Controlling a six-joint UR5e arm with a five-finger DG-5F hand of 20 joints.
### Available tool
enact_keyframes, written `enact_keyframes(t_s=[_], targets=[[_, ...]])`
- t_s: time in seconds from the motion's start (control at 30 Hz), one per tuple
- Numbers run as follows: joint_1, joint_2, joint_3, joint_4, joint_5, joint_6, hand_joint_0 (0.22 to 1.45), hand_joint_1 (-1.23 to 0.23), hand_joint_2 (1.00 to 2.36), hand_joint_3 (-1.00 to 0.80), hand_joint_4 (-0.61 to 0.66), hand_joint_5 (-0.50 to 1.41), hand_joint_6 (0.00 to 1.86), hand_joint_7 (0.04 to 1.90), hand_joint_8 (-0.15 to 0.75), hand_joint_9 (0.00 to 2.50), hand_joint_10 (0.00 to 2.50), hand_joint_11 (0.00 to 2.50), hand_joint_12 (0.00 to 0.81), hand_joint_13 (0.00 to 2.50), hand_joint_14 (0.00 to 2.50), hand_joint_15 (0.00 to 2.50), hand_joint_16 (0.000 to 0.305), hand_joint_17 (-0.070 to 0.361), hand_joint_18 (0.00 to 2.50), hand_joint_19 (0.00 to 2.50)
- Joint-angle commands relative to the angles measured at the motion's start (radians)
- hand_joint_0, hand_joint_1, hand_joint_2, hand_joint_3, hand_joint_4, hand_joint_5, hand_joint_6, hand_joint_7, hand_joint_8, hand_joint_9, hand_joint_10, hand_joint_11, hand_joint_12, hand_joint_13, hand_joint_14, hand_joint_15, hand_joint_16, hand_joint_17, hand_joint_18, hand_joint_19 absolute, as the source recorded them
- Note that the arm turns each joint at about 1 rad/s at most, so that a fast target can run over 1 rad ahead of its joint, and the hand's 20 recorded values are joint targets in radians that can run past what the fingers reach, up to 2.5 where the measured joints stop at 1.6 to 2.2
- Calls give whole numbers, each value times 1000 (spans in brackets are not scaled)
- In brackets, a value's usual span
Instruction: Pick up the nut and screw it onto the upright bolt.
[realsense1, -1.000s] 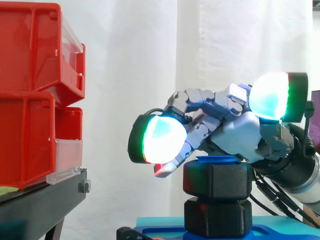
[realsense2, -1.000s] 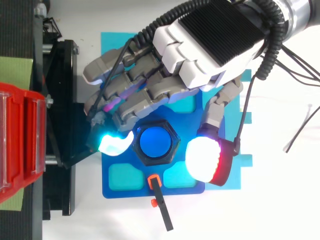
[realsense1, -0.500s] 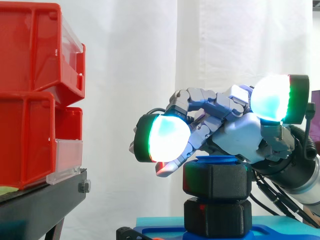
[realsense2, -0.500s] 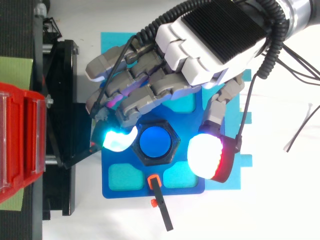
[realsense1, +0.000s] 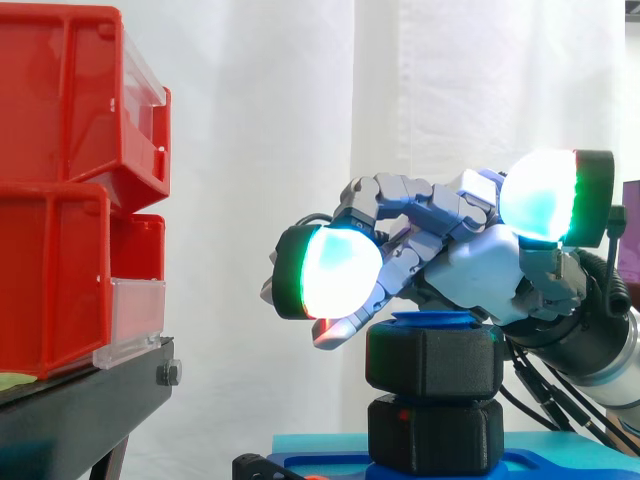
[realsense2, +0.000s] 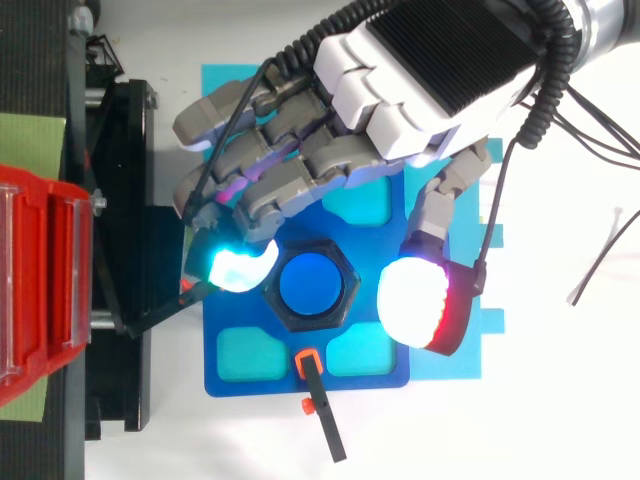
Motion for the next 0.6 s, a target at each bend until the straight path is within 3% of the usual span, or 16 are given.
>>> enact_keyframes(t_s=[0.0, 0.03, 0.33, 0.57], targets=[[-2, 0, -5, 1, -3, -8, 518, -161, 1000, -500, 240, -57, 504, 1017, 223, 952, 0, 0, 235, 601, 0, 0, 26, 59, 352, 45], [-2, 0, -27, 11, -5, -32, 517, -160, 1000, -500, 245, -61, 504, 995, 220, 952, 0, 0, 237, 602, 0, 0, 26, 59, 354, 48], [-2, 0, -27, 25, -5, -32, 519, -162, 1000, -500, 235, -56, 505, 1044, 220, 951, 0, 0, 234, 606, 0, 0, 26, 59, 358, 51], [-2, 1, -28, 24, -5, -32, 524, -168, 1000, -500, 204, -37, 505, 1225, 226, 978, 0, 0, 230, 621, 0, 0, 25, 56, 379, 64]])
